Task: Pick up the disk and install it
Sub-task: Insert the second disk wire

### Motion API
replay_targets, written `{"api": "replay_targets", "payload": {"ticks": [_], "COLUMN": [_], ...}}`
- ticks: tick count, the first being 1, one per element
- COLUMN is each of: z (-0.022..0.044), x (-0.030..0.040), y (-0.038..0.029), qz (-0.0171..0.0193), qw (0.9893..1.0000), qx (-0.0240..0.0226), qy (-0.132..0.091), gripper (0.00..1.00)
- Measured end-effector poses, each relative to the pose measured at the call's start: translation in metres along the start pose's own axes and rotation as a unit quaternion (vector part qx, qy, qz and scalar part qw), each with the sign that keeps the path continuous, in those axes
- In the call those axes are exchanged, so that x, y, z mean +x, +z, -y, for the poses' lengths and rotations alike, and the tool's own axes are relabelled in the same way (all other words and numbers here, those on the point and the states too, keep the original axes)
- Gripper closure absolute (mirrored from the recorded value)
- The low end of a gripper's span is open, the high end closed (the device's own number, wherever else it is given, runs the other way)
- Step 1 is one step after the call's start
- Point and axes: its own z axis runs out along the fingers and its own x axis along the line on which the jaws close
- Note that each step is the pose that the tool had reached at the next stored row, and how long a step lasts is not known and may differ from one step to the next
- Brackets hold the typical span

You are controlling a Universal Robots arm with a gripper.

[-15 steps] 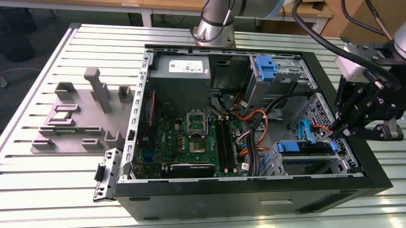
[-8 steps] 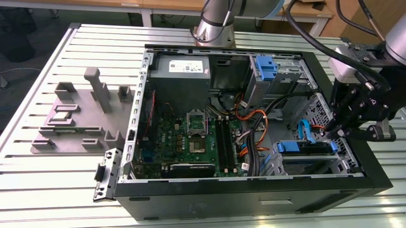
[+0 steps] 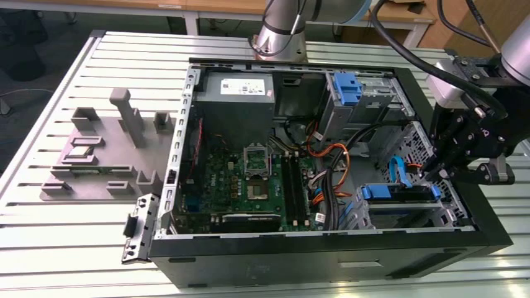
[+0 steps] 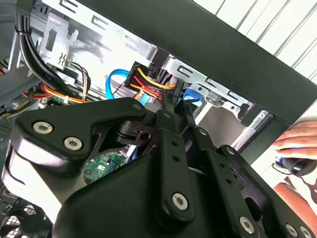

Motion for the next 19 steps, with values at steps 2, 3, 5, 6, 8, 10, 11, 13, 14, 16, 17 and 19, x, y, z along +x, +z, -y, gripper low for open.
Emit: {"api": "replay_targets", "payload": {"ticks": [2,3,5,6,8,10,11,13,14,16,17,19], "z": [0.0000,0.0000,0.0000,0.0000,0.0000,0.0000,0.0000,-0.0006,-0.0022,-0.0062,-0.0082,-0.0120], "x": [-0.0001,-0.0002,-0.0003,-0.0003,-0.0004,-0.0005,-0.0006,-0.0006,-0.0006,-0.0002,-0.0001,0.0004], "y": [0.0000,0.0000,0.0000,0.0000,0.0000,0.0000,0.0000,0.0000,-0.0001,-0.0001,-0.0001,-0.0002], "qz": [0.0000,0.0000,0.0000,0.0000,0.0000,0.0000,0.0000,0.0000,0.0000,0.0002,0.0002,0.0003], "qw": [1.0000,1.0000,1.0000,1.0000,1.0000,1.0000,1.0000,1.0000,1.0000,1.0000,0.9999,0.9999], "qx": [0.0000,0.0000,0.0000,0.0000,0.0000,0.0000,0.0000,0.0006,0.0026,0.0080,0.0109,0.0165], "qy": [0.000,0.000,0.000,0.000,0.000,0.000,0.000,0.000,0.000,0.000,0.000,0.000], "gripper": [0.76,0.76,0.78,0.84,0.84,0.84,0.84,0.84,0.84,0.84,0.84,0.84]}}
